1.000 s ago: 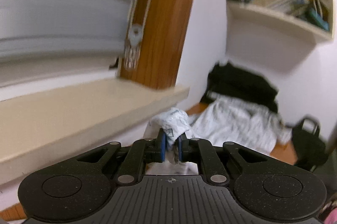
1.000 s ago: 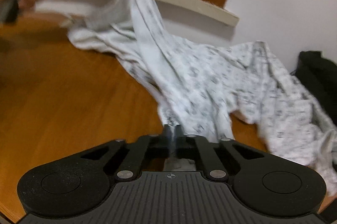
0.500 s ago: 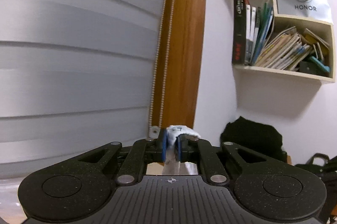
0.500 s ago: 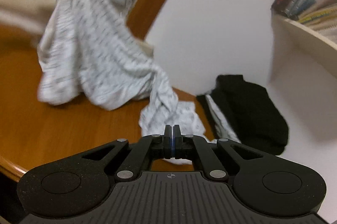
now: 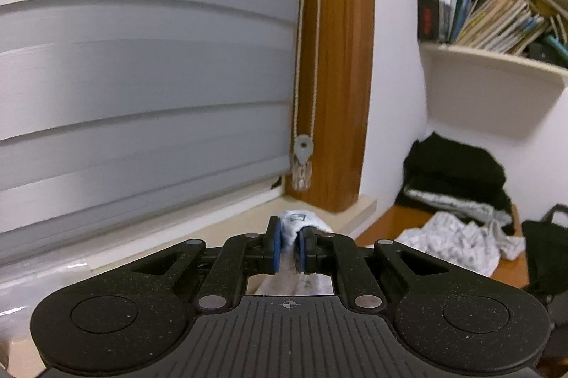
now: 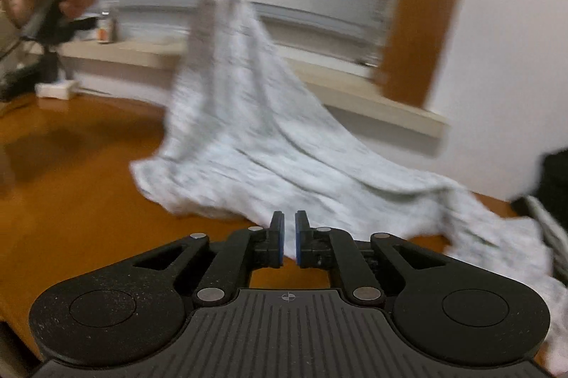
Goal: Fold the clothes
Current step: 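Grasp a garment corner with the right gripper and lift it while the left gripper holds another corner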
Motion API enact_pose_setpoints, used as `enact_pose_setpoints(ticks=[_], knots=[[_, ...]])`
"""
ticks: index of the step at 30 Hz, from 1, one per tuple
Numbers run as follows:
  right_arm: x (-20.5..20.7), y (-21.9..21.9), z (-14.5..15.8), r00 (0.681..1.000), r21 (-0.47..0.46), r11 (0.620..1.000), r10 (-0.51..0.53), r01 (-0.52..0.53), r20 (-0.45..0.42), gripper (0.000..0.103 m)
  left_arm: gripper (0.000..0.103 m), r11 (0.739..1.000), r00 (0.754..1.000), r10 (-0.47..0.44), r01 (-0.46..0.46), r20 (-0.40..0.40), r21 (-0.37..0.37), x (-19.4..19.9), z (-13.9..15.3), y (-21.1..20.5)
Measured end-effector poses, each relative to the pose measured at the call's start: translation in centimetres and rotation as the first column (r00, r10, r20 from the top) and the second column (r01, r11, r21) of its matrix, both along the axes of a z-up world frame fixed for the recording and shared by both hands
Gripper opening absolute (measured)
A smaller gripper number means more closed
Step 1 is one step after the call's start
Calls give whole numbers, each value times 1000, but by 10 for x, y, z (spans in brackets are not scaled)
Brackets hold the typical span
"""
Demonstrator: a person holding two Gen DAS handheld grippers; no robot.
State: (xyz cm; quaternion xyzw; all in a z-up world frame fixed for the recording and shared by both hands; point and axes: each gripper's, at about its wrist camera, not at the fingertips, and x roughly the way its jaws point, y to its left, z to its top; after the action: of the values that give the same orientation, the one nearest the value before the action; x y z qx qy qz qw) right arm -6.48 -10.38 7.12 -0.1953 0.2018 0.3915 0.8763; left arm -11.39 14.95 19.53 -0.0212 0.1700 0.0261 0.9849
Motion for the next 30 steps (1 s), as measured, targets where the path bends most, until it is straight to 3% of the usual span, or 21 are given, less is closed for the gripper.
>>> enact_pose_setpoints(ticks=[6, 10, 14, 17, 18, 19, 20, 25, 30], knots=[[-6, 53, -17, 995, 16, 995, 102, -102, -5, 17, 10, 1000, 1000, 0, 0, -26, 16, 8, -11, 5], [-12, 75, -26, 982, 18, 982, 188, -188, -3, 36, 10, 1000, 999, -17, 17, -32, -7, 12, -17, 6], [-8, 94, -36, 975, -31, 974, 223, -223, -4, 38, 10, 999, 999, -36, 35, -31, -26, 17, -13, 5], [6, 102, -43, 977, -51, 976, 211, -211, -16, 35, 10, 999, 999, -41, 40, -24, -24, 20, -6, 2], [11, 101, -44, 978, -45, 977, 207, -208, -24, 29, 10, 999, 999, -42, 41, -25, -21, 20, -5, 1], [16, 100, -44, 979, -44, 978, 201, -203, -38, 9, 10, 999, 999, -43, 43, -25, -18, 20, -3, 0], [18, 97, -43, 979, -43, 979, 197, -199, -46, 4, 10, 999, 999, -48, 48, -26, -17, 19, -3, -1], [13, 58, -19, 977, -63, 975, 209, -211, -33, 3, 10, 992, 993, -121, 121, -3, -48, 9, 10, -8], [-8, -4, 37, 991, -127, 985, 126, -118, 54, 3, 10, 979, 980, -192, 195, 56, -57, -14, 48, -32]])
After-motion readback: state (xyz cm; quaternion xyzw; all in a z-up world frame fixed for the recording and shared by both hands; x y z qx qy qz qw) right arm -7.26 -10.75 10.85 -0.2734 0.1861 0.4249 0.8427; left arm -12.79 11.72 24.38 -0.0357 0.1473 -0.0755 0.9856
